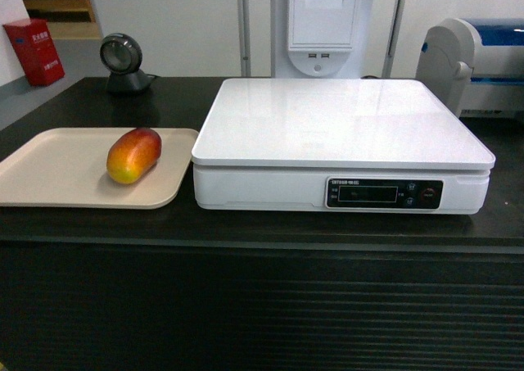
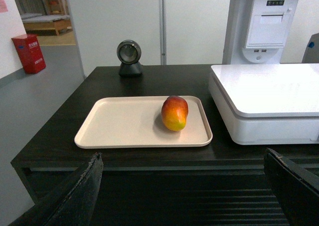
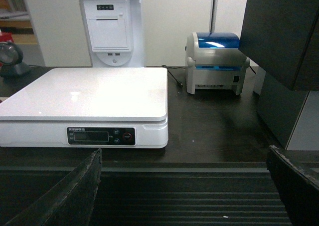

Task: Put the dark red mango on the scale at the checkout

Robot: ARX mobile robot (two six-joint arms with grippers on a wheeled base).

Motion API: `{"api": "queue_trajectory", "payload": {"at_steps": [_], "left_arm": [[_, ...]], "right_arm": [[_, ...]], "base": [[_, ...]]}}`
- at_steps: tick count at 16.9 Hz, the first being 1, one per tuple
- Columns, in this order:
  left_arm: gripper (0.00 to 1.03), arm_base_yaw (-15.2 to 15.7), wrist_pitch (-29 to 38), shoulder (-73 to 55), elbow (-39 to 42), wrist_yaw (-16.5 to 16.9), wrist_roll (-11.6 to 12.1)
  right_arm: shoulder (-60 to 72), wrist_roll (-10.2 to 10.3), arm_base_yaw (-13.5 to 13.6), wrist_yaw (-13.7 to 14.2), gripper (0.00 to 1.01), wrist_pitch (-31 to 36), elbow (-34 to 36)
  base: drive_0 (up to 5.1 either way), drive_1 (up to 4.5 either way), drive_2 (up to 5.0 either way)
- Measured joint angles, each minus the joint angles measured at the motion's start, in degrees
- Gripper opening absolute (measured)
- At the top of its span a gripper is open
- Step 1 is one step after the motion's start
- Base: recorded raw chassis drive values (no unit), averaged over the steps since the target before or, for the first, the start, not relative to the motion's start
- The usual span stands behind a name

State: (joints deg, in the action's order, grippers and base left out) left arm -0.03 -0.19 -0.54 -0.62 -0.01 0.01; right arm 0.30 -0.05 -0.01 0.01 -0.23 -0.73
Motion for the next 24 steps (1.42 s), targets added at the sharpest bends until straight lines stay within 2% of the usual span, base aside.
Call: {"api": "queue_trajectory", "payload": {"at_steps": [1, 2, 3, 4, 5, 6, 8, 9, 11, 12, 13, 15, 18, 20, 21, 24], "left_arm": [[0.98, -0.74, -2.91, -0.50, -0.66, -1.31, -0.70], [0.98, -5.22, -7.61, -5.27, -2.99, -7.28, -4.44], [0.98, -11.43, -4.44, -11.41, -4.61, -12.13, -7.43], [0.98, -15.80, -0.55, -14.84, -5.42, -15.12, -8.79], [0.98, -17.40, 4.63, -18.73, -6.36, -15.85, -9.84], [0.98, -16.83, 9.60, -23.45, -7.02, -15.28, -10.34], [0.98, -12.83, 22.73, -37.38, -8.33, -10.08, -10.10], [0.98, -9.84, 31.12, -47.04, -10.80, -5.53, -9.73], [0.98, -3.08, 44.63, -66.93, -19.74, 4.42, -7.17], [0.98, -0.48, 46.27, -76.87, -25.99, 8.26, -5.51], [0.98, 1.75, 44.37, -85.81, -32.06, 12.02, -4.26], [0.98, 3.89, 39.30, -100.04, -44.35, 15.08, -1.01], [0.98, 4.46, 31.23, -112.34, -59.74, 17.99, 3.15], [0.98, 3.80, 27.41, -116.02, -64.92, 19.37, 5.49], [0.98, 2.99, 24.87, -117.57, -67.01, 19.74, 7.54], [0.98, 1.60, 21.81, -120.89, -70.16, 19.74, 10.67]], "right_arm": [[0.00, 0.02, 0.00, 0.00, 0.98, 0.02, 0.00], [0.00, 0.02, 0.00, 0.02, 0.98, -0.02, 0.00], [0.00, 0.00, 0.00, -0.02, 0.98, 0.02, 0.00], [0.00, 0.00, 0.00, 0.02, 0.98, -0.02, 0.00], [0.00, 0.00, 0.00, 0.00, 0.98, -0.02, 0.00], [0.00, 0.00, 0.00, 0.00, 0.98, 0.02, 0.00], [0.00, 0.00, 0.00, 0.00, 0.98, 0.00, 0.00], [0.00, 0.00, 0.00, 0.00, 0.98, 0.00, 0.00], [0.00, 0.00, 0.00, 0.00, 0.98, 0.00, 0.00], [0.00, 0.00, 0.00, 0.00, 0.98, 0.00, 0.00], [0.00, 0.00, 0.00, 0.00, 0.98, 0.00, 0.00], [0.00, 0.00, 0.00, 0.00, 0.98, 0.00, 0.00], [0.00, 0.00, 0.00, 0.00, 0.98, 0.02, 0.00], [0.00, 0.00, 0.00, 0.00, 0.98, 0.00, 0.00], [0.00, 0.00, 0.00, 0.00, 0.98, 0.00, 0.00], [0.00, 0.00, 0.00, 0.00, 0.98, 0.00, 0.00]], "base": [[0.0, 0.00, 0.0], [0.0, 0.00, 0.0], [0.0, 0.00, 0.0], [0.0, 0.00, 0.0], [0.0, 0.00, 0.0], [0.0, 0.00, 0.0], [0.0, 0.00, 0.0], [0.0, 0.00, 0.0], [0.0, 0.00, 0.0], [0.0, 0.00, 0.0], [0.0, 0.00, 0.0], [0.0, 0.00, 0.0], [0.0, 0.00, 0.0], [0.0, 0.00, 0.0], [0.0, 0.00, 0.0], [0.0, 0.00, 0.0]]}}
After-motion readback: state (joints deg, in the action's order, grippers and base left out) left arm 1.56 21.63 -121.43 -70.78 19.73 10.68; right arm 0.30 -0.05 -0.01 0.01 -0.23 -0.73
